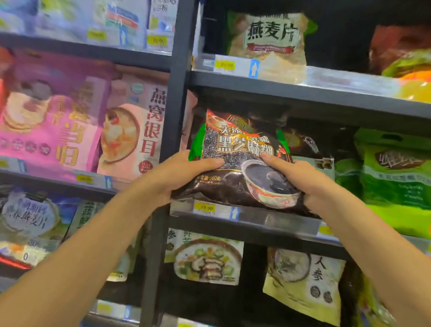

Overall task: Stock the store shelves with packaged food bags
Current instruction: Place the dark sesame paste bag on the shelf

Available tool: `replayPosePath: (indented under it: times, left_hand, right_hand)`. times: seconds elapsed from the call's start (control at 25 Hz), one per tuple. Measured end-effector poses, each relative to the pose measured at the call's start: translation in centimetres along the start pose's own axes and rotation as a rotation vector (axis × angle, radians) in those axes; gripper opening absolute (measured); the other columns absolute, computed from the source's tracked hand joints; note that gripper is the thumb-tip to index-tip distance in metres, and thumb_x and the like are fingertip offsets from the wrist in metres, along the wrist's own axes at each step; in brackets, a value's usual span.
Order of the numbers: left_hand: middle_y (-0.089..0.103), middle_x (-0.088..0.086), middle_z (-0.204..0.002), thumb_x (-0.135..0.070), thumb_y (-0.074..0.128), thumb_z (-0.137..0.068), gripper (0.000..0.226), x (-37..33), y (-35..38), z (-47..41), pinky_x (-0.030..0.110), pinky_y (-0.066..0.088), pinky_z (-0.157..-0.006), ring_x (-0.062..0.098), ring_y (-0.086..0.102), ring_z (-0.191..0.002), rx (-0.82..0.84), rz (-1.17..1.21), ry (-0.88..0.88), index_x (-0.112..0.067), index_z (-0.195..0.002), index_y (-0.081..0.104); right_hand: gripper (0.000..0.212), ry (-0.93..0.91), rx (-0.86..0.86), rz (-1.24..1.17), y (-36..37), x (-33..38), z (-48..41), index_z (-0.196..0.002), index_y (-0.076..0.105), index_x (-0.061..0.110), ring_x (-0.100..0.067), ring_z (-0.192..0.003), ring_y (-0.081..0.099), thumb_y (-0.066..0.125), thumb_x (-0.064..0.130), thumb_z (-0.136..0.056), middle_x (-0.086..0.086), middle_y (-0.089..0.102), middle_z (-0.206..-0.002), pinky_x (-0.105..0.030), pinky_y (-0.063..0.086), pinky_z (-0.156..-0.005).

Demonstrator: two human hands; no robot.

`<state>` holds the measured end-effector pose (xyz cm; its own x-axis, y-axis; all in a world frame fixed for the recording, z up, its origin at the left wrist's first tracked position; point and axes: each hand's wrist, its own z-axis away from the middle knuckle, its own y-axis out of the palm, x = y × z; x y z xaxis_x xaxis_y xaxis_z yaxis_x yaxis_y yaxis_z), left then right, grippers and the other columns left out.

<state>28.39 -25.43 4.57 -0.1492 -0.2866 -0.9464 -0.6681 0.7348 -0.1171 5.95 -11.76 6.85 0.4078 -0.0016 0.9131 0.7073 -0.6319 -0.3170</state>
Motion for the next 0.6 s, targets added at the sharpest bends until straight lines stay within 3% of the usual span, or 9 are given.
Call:
replayPosePath:
  times: [0.12,0.2,0.28,0.36,0.48,0.6]
  left_hand:
    - [0.082,0.002,-0.104,-0.035,0.071,-0.096,0.018,-0.4,-0.2,-1.8,0.038,0.061,-0.093,0.021,0.079,-0.095,-0.014,-0.140,0.040,-0.027,-0.113,0.070]
    - [0.076,-0.004,-0.106,-0.037,0.069,-0.098,0.014,-0.2,0.0,-2.8,0.033,0.057,-0.094,0.017,0.073,-0.097,-0.071,-0.266,0.081,-0.033,-0.110,0.064]
    - [0.068,-0.003,-0.124,-0.038,0.067,-0.099,0.038,0.3,0.3,-4.1,0.034,0.052,-0.098,0.016,0.065,-0.112,-0.142,-0.402,0.124,-0.029,-0.133,0.053]
    - [0.058,0.002,-0.143,-0.039,0.066,-0.099,0.069,1.1,0.6,-5.7,0.043,0.049,-0.108,0.023,0.058,-0.128,-0.181,-0.486,0.129,-0.020,-0.155,0.030]
    - [0.050,0.007,-0.151,-0.044,0.073,-0.085,0.095,2.1,0.9,-7.0,0.053,0.047,-0.113,0.028,0.053,-0.135,-0.242,-0.458,0.131,-0.025,-0.159,0.016]
    - [0.052,0.005,-0.149,-0.042,0.080,-0.068,0.107,3.2,0.7,-7.5,0.057,0.047,-0.111,0.029,0.054,-0.135,-0.252,-0.457,0.106,-0.038,-0.154,0.016]
  right_hand:
    - [0.061,0.019,0.004,-0.043,0.2,-0.1,-2.2,-0.092,0.081,0.012,-0.025,-0.089,0.079,0.088,0.062,-0.058,-0.008,0.083,-0.092,-0.046,0.056,-0.104]
    - [0.052,0.022,0.001,-0.054,0.2,-0.5,-3.3,-0.094,0.080,0.011,-0.023,-0.083,0.079,0.086,0.056,-0.070,-0.008,0.083,-0.091,-0.043,0.058,-0.099]
    - [0.057,0.022,-0.007,-0.076,0.3,-1.0,-4.4,-0.105,0.079,0.008,-0.022,-0.083,0.080,0.086,0.054,-0.071,-0.007,0.083,-0.091,-0.039,0.060,-0.092]
    - [0.070,0.011,-0.019,-0.108,0.6,-1.3,-5.5,-0.114,0.076,0.007,-0.025,-0.087,0.080,0.089,0.055,-0.065,-0.008,0.083,-0.094,-0.038,0.062,-0.086]
    - [0.076,0.040,-0.038,-0.107,1.4,-2.1,-7.4,-0.120,0.070,0.006,-0.027,-0.085,0.081,0.090,0.056,-0.067,-0.010,0.083,-0.095,-0.033,0.062,-0.068]
    - [0.081,0.068,-0.003,-0.018,2.5,-3.3,-8.4,-0.121,0.069,0.006,-0.029,-0.092,0.079,0.089,0.061,-0.066,-0.011,0.082,-0.098,-0.042,0.062,-0.087]
